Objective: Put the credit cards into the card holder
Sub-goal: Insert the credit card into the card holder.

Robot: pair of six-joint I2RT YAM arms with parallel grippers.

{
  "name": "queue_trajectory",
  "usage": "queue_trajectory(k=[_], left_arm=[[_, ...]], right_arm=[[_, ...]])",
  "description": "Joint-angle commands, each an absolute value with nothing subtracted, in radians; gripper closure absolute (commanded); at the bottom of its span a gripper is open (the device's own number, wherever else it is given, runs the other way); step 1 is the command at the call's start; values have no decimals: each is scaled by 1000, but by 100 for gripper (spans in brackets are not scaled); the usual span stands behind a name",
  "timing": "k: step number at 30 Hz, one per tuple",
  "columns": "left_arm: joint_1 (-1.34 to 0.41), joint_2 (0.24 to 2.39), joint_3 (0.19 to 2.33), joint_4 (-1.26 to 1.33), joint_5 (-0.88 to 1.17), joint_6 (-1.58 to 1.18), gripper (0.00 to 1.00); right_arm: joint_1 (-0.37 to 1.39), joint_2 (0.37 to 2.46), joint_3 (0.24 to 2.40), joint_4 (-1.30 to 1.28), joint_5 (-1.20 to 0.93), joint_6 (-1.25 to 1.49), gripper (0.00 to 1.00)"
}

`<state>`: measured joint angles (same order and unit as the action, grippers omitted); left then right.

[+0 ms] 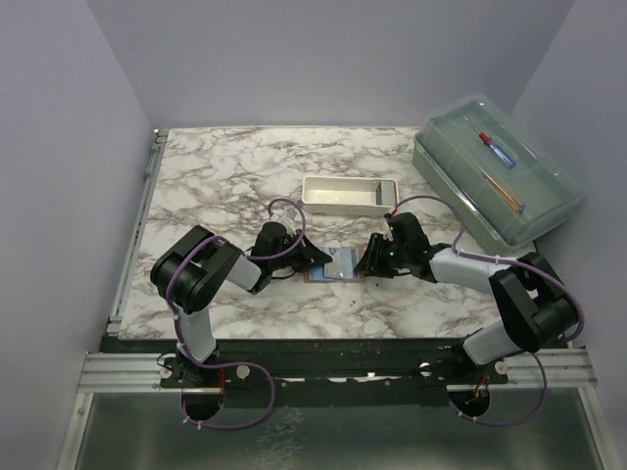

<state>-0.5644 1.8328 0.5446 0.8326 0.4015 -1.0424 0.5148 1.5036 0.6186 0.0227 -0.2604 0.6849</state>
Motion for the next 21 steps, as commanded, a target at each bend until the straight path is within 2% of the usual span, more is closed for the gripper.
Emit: queue_trajectory(k=[1,10,16,21], left_arm=[[-565,1852,545,788,356,-986,100],[-537,1836,562,727,430,-1009,100],[-523,1814,572,637,442,-955,100],[-523,1777,578,576,413,-944,100]], right_arm=[[541,1577,610,-80,-126,678,58],[593,1661,624,-120,-18,685,59],[647,1708,696,-275,118,729,71],[663,1725,723,-321,172,735,73]])
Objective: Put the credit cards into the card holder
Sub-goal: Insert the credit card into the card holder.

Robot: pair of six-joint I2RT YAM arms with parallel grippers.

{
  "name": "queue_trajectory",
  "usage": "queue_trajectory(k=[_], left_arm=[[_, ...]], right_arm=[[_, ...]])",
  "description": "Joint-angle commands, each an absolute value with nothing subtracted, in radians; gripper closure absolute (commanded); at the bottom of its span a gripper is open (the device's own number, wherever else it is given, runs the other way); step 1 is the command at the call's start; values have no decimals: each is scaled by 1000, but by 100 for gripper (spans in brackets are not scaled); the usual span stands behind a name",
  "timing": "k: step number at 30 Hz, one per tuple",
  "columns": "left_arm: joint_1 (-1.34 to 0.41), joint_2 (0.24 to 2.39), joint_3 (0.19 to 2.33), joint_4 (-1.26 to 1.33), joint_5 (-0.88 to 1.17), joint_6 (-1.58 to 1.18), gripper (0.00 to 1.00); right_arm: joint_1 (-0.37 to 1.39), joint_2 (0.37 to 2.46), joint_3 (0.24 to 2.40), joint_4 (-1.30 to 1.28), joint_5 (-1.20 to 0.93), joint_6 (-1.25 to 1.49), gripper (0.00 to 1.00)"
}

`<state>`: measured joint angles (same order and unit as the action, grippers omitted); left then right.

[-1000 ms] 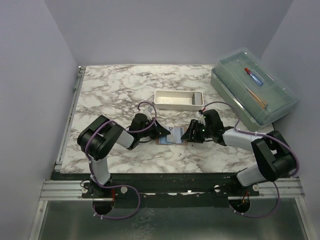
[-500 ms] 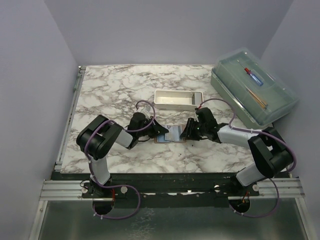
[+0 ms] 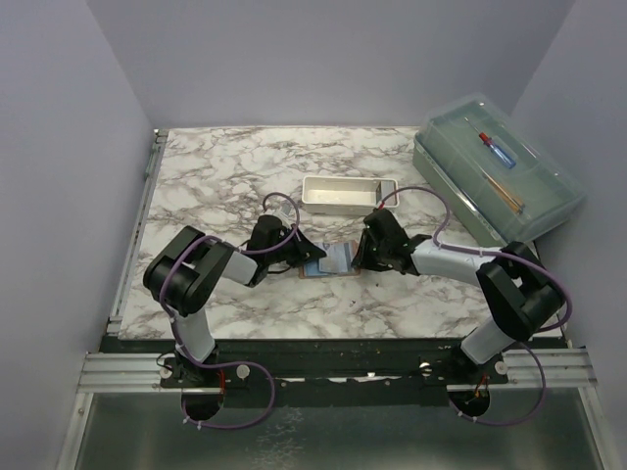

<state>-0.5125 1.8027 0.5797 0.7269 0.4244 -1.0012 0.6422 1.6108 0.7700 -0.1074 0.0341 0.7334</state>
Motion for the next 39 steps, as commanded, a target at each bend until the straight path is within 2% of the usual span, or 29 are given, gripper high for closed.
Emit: queue_trajectory(k=[1,25,39], left_arm=[[-523,1772,576,568,405,-942,100],[-513,1743,635,499,246,-766,100],[-511,1741,591,557,160,-842,100]], right_arm=[[666,1729,728,-327,176,735,73],[676,1754,723,-258,114,713,73],[676,1763,712,-225,85,715,73]])
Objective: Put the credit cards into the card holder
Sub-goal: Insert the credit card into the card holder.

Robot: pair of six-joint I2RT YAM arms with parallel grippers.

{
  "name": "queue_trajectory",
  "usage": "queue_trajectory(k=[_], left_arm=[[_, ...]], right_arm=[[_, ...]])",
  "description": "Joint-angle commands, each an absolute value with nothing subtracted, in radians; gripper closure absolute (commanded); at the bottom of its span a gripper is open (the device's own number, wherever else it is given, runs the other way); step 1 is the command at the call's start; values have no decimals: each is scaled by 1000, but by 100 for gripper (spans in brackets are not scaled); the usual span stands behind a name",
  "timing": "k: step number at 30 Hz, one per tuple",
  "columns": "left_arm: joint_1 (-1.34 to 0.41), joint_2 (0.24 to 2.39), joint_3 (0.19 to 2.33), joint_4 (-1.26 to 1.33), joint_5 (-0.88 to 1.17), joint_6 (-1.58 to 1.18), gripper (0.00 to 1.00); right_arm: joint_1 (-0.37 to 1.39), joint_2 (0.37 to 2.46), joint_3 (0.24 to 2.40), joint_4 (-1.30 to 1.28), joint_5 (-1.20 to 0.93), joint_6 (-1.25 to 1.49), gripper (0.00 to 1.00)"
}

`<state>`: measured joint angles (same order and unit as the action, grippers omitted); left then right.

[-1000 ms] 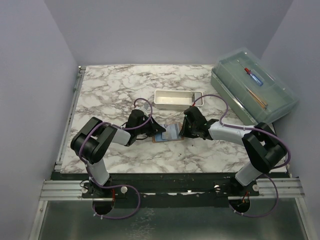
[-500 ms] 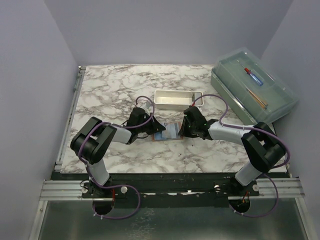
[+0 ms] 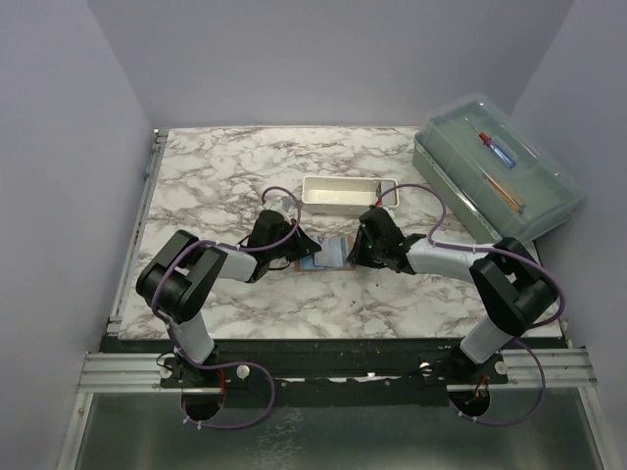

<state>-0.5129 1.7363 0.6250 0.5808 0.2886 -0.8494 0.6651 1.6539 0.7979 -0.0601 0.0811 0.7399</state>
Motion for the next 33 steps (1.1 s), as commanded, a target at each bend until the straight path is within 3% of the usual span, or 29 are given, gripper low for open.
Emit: queue_trajectory(k=[1,9,20,28,33], left_arm=[[-511,1742,590,559,158,-842,100],[-512,1735,600,564,200,-768,100],[-522,1705,462,680,330,-881,100],[-503,1748,449,782,281,-907,100],[-421,1828,520,775,522,-974,100]], right_arm=[[676,1763,711,-223,83,716,73],[676,1760,709,-221,75,719,73],[676,1739,710,-221,67,718,73],[676,1735,712,-219,61,719,73],[676,1730,708,-208,43,710,73]])
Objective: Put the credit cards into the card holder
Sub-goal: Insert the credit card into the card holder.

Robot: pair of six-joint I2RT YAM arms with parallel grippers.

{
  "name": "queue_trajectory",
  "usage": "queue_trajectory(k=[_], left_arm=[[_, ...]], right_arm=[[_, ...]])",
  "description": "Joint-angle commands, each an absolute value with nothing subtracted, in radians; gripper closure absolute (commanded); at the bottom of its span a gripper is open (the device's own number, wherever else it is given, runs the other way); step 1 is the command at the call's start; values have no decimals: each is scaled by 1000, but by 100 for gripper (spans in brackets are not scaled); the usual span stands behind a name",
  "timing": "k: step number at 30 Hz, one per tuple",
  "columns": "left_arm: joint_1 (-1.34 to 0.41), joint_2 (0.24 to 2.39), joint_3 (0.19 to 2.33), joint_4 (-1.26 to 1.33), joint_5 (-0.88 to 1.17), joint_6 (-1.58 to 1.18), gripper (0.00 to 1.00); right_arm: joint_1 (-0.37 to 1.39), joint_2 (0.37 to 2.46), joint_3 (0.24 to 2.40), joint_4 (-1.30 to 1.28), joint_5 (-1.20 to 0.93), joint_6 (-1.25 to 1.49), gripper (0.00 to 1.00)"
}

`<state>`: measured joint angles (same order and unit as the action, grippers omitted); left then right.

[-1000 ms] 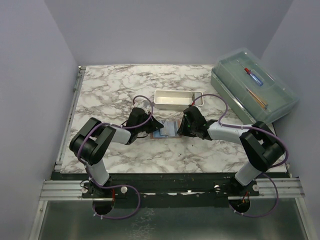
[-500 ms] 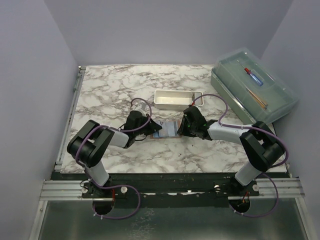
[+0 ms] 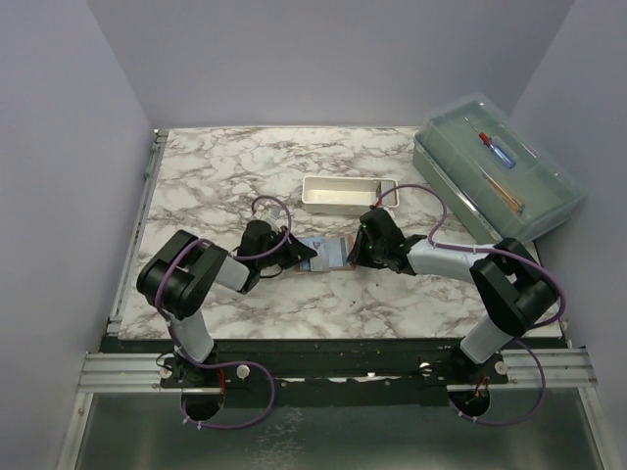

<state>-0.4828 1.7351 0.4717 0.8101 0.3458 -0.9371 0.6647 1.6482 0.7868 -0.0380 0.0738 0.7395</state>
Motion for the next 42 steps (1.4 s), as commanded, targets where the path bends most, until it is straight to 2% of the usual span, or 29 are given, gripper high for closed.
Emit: queue_trajectory(k=[1,10,22,42], left_arm=[[-412,1851,525,776,562,-1002,100],[-405,1837,542,686,641,-916,100],[-400,1925,627,642,624,-894,100],[-383,1947,698,597,531,-886,100]], right_arm=[[676,1727,705,-206,43,707,73],[676,1724,714,-198,36,690,73],[676,1713,711,-199,29,677,73],[676,1718,704,-180,17,670,73]])
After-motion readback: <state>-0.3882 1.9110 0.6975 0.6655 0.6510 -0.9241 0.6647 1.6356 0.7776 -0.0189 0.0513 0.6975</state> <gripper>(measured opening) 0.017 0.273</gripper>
